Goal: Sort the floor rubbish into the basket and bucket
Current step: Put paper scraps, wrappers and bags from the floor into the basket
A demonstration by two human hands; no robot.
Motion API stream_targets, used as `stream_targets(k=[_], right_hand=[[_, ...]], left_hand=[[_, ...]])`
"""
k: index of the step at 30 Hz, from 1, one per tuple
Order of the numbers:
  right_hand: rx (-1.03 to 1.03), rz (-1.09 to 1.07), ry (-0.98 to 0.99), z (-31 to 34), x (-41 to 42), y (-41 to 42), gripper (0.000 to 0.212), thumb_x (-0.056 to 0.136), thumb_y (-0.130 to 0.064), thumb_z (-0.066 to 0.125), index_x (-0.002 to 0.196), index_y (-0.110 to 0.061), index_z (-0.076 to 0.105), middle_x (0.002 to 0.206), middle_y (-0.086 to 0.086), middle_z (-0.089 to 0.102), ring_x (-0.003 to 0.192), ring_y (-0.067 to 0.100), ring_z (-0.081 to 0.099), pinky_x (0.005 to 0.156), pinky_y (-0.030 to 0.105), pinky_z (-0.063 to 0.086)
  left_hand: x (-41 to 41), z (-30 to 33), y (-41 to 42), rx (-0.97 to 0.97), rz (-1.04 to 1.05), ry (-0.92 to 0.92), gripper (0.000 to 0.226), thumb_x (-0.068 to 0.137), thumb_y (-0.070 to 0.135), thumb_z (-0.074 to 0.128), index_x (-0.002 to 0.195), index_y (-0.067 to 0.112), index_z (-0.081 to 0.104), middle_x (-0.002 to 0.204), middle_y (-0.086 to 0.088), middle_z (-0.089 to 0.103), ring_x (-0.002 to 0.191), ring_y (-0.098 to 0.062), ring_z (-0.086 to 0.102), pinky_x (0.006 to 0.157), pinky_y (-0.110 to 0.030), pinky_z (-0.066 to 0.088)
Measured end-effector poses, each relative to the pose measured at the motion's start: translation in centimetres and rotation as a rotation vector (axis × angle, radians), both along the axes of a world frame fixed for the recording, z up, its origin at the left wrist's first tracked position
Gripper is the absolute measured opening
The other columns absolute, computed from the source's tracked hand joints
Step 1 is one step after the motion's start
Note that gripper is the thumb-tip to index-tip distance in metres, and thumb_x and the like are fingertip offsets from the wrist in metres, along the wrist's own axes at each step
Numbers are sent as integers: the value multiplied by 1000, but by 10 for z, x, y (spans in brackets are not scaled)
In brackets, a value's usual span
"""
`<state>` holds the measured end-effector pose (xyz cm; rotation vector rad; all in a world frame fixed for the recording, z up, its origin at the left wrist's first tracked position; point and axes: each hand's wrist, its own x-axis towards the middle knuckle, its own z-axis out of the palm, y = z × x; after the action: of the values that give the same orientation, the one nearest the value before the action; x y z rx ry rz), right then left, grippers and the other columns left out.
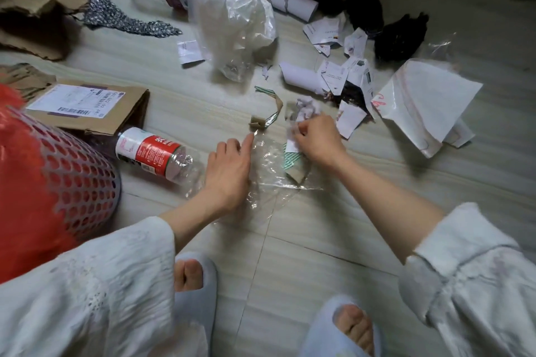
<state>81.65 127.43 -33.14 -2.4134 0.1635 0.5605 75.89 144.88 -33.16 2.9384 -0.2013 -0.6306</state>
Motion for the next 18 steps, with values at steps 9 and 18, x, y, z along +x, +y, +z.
stream_targets(k=[9,18], right_hand=[[-207,67,-169,3,-34,-24,22,90,-6,46,101,3,63,107,18,61,103,31,52,86,32,33],[-50,-103,-63,20,-61,-42,48,94,-9,43,139,-16,29,120,19,56,105,40,52,77,35,36]], left_hand=[[6,-1,7,-171,164,144,43,78,7,56,121,8,47,118,-16,42,112,-35,40,95,-38,35],[40,7,-4,18,-426,-145,35,73,1,58,107,2,49,152,-26,12,141,-43,10,112,-50,23]])
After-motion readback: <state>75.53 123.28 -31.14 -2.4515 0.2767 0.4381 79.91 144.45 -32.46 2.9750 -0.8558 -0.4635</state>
